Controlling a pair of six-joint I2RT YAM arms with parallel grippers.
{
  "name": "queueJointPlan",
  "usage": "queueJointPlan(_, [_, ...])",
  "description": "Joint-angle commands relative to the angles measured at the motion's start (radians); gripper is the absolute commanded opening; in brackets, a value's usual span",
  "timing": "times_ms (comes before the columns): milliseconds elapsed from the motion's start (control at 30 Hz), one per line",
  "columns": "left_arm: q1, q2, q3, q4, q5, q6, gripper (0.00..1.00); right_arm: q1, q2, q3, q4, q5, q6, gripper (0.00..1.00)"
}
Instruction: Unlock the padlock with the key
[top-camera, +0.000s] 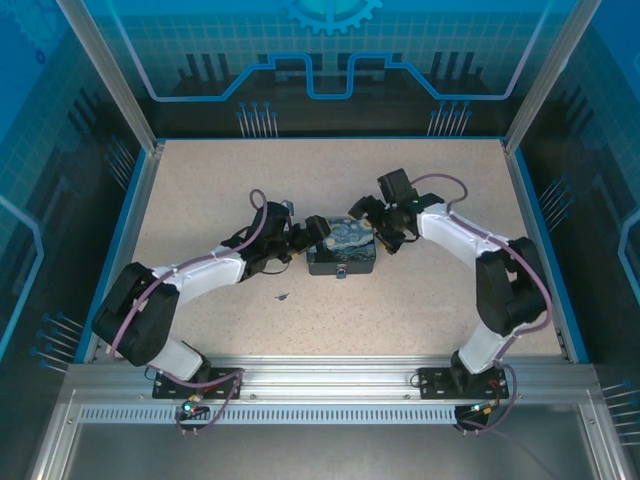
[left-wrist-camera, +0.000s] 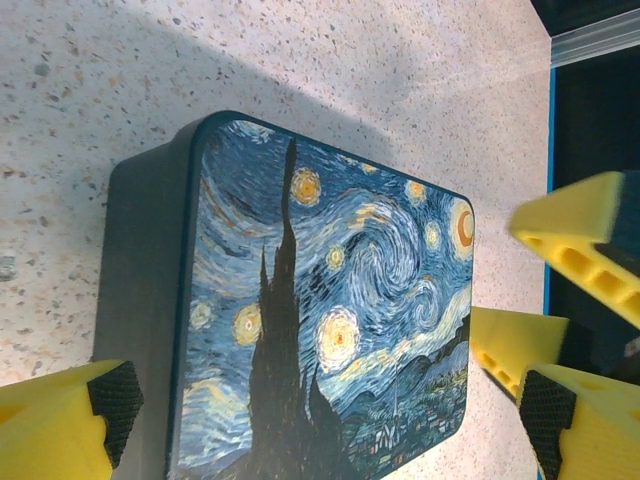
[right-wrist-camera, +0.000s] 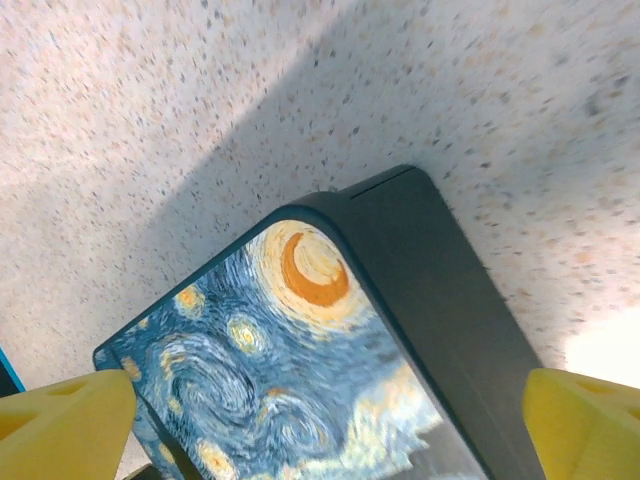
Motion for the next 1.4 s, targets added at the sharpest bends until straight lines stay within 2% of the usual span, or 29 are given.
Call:
queueJointPlan(0, [0.030, -0.065, 0.031, -0.081, -0.055, 0.067, 0.99, -0.029, -0.122, -0.047, 0.004, 0.088, -0.034, 1.00])
queueJointPlan(233, [0.095, -0.191, 0.037, -0.243, -0.113, 0.078, 0.99, -0.013, -0.258, -0.012, -0.104, 0.177, -0.220, 1.00])
queueJointPlan(300, [0.115, -0.235, 0.018, -0.278, -0.126, 0.052, 0.99, 0.014, -0.289, -0.006, -0.105, 0.157, -0.314, 1.00])
queueJointPlan(433, [0.154, -0.341, -0.062, -0.312, -0.135, -0.024, 0.99, 0.130, -0.342, -0.017, -0.058, 0.106, -0.506, 1.00])
queueJointPlan(533, [0.178, -0.415, -0.117, -0.343, -0.127, -0.081, 0.99, 0.226, -0.337, -0.007, -0.068, 0.067, -0.587, 0.99])
queueJointPlan(700, [0.185, -0.482, -0.144, -0.446, -0.076, -0.204, 0.99, 0.325, -0.301, -0.019, -0.071, 0.015, -0.595, 0.93])
queueJointPlan(833, [0.183, -0.486, -0.140, -0.586, -0.036, -0.309, 0.99, 0.374, -0.296, -0.055, -0.025, 0.033, -0.547, 0.93])
queueJointPlan(967, [0.149, -0.503, -0.195, -0.613, -0.036, -0.465, 0.95, 0.380, -0.275, -0.075, 0.012, 0.022, -0.518, 0.93])
queueJointPlan(1167, [-0.010, -0.480, -0.198, -0.657, -0.190, -0.679, 0.89, 0.386, -0.229, -0.057, 0.019, -0.018, -0.543, 0.85])
queueJointPlan(1267, [-0.024, -0.469, -0.173, -0.706, -0.259, -0.695, 0.89, 0.408, -0.182, -0.016, -0.007, -0.057, -0.623, 0.77])
queueJointPlan(1367, [0.006, -0.487, -0.146, -0.720, -0.311, -0.629, 0.92, 0.459, -0.111, 0.051, -0.078, -0.050, -0.744, 0.68])
